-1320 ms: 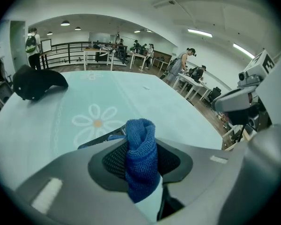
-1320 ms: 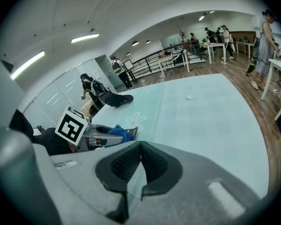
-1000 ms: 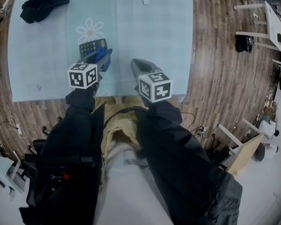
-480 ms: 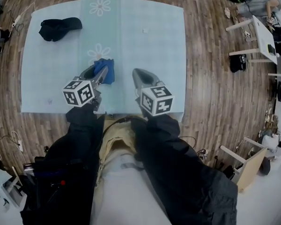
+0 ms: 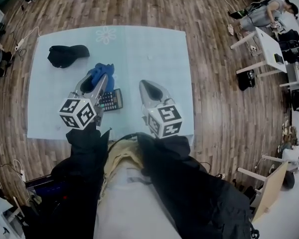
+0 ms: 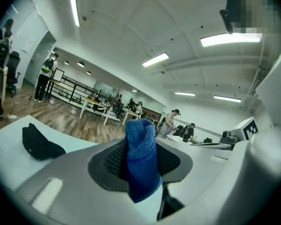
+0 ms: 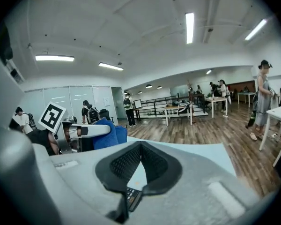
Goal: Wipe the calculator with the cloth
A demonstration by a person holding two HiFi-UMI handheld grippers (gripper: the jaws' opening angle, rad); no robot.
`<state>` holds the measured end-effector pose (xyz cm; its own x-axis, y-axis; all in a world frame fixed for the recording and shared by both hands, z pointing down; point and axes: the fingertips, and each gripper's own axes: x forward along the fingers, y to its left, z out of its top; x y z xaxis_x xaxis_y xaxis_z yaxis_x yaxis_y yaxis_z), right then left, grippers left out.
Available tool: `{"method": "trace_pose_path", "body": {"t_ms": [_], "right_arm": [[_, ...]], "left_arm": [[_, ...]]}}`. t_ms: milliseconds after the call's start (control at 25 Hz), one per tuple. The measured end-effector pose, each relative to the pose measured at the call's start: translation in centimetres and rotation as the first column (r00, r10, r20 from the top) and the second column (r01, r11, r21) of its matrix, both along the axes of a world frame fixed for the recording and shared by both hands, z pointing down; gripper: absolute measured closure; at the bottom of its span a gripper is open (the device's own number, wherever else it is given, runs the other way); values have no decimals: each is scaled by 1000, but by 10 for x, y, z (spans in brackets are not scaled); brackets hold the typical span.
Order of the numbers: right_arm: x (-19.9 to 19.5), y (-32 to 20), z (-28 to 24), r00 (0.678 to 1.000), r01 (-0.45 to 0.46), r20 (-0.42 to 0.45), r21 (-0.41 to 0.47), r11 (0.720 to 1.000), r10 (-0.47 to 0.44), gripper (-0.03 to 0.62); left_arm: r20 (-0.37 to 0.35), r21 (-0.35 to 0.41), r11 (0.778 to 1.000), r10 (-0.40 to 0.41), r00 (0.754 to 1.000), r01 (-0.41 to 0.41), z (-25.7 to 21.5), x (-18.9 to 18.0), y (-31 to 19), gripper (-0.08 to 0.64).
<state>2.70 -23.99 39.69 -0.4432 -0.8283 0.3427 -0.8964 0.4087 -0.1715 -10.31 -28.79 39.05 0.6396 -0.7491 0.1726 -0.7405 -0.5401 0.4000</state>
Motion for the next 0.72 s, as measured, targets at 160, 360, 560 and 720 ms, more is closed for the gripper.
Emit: {"method": "trace_pose_path", "body": {"t_ms": [160, 360, 560, 720], "right_arm": [[7, -5, -28, 999, -32, -21, 85, 996, 34, 594], [10, -11, -55, 997, -59, -40, 176, 983, 67, 594], [14, -6, -68, 995, -69, -49, 215, 974, 82, 594], [14, -6, -75, 995, -77, -49, 243, 967, 91, 594]], "left_arm": [[32, 90, 996, -4, 999, 1, -29, 0, -3, 417], [56, 164, 986, -3, 998, -6, -54, 1, -7, 417], [56, 196, 981, 0, 998, -10, -66, 3, -4, 417], [60, 219, 976, 9, 998, -22, -72, 5, -2, 417]]}}
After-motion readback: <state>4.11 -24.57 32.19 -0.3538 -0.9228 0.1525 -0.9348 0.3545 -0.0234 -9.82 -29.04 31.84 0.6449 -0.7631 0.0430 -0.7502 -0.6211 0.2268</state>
